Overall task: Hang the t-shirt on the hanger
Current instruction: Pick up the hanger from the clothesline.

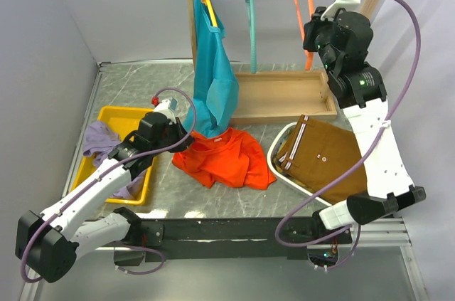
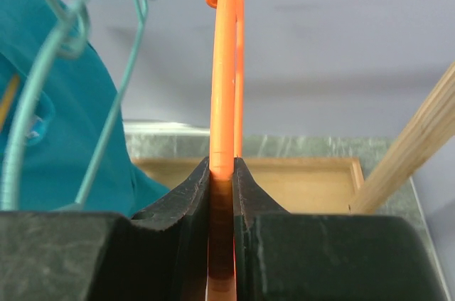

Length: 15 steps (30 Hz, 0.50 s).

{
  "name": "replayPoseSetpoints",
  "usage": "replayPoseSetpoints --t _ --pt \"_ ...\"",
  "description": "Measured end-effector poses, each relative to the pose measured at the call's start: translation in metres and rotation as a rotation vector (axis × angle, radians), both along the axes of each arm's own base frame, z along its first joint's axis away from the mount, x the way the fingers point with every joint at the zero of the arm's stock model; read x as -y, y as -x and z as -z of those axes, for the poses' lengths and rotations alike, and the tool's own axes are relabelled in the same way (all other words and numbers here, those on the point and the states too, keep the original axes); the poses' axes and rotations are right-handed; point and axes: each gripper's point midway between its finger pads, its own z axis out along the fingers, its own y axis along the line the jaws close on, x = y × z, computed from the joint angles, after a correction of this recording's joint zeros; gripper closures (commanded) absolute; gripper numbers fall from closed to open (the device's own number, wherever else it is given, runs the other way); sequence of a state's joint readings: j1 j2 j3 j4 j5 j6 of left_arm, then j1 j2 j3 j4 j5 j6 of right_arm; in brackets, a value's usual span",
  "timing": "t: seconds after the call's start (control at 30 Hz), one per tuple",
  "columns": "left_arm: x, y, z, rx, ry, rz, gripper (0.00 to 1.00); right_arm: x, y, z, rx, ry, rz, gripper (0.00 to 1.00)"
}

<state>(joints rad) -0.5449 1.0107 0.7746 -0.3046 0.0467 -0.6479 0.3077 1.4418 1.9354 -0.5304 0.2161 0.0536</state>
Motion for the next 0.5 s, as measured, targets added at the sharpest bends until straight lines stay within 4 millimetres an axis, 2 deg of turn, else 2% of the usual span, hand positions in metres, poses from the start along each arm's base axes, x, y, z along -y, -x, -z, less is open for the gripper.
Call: replayPoseSetpoints --t 0.13,0.23,0.4,0.5 --pt "0.0 0.0 0.0 0.0 0.0 0.0 0.99 0.0 0.006 -0.01 0.053 -0.018 -0.01 1.0" --pt "0.0 0.0 0.0 0.001 -0.002 -0.003 0.99 -0.001 0.01 -0.003 0.053 -0.019 -0.022 1.0" --pt "-0.003 -0.002 0.001 0.003 -0.009 -0.016 0.99 -0.004 0.012 -0.004 0.067 -0.048 -0.041 1.0" --pt "-0.004 -0.001 0.003 -0.006 -0.017 -0.021 0.99 -0.004 0.026 0.011 0.044 -0.076 -0.055 1.0"
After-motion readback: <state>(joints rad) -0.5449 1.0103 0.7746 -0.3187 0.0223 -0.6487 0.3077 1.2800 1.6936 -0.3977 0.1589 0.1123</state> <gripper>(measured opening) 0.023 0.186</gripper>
